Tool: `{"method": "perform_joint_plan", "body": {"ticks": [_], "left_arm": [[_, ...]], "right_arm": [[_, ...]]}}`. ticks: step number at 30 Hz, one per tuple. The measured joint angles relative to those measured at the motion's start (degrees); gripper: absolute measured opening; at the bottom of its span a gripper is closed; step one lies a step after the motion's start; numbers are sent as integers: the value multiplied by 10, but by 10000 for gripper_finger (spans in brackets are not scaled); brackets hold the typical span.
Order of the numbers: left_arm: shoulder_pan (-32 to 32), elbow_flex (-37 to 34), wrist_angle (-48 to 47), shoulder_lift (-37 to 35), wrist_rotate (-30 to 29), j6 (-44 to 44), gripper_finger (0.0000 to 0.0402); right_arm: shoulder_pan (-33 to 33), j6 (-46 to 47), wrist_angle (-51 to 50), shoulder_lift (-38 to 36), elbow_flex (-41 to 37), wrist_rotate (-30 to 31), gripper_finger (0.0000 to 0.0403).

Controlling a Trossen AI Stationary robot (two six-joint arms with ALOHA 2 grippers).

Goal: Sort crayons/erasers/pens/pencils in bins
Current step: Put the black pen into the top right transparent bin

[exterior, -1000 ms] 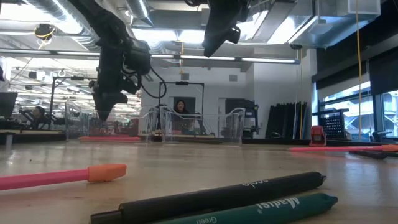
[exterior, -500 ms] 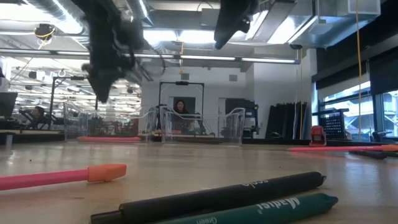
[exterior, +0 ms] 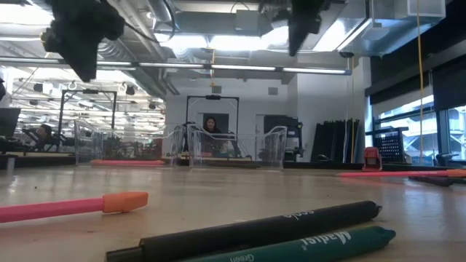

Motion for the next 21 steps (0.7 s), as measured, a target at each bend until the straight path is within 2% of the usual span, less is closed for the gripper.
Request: {"method": "perform_joint_plan", "body": {"ticks": [4, 9, 17, 21], "left_arm": [[-79, 0, 0, -2, -6, -73, 96], [-155, 0, 1, 2, -28, -133, 96], [-226, 0, 13, 5, -38, -209, 96], [-246, 0, 30, 5, -42, -215, 96]], "right_arm": [[-4, 22, -43, -3, -17, 0, 177], [-9, 67, -54, -43, -101, -23, 177], [-8, 208, -32, -138, -251, -27, 177], [8, 220, 5, -168, -283, -26, 177]]}}
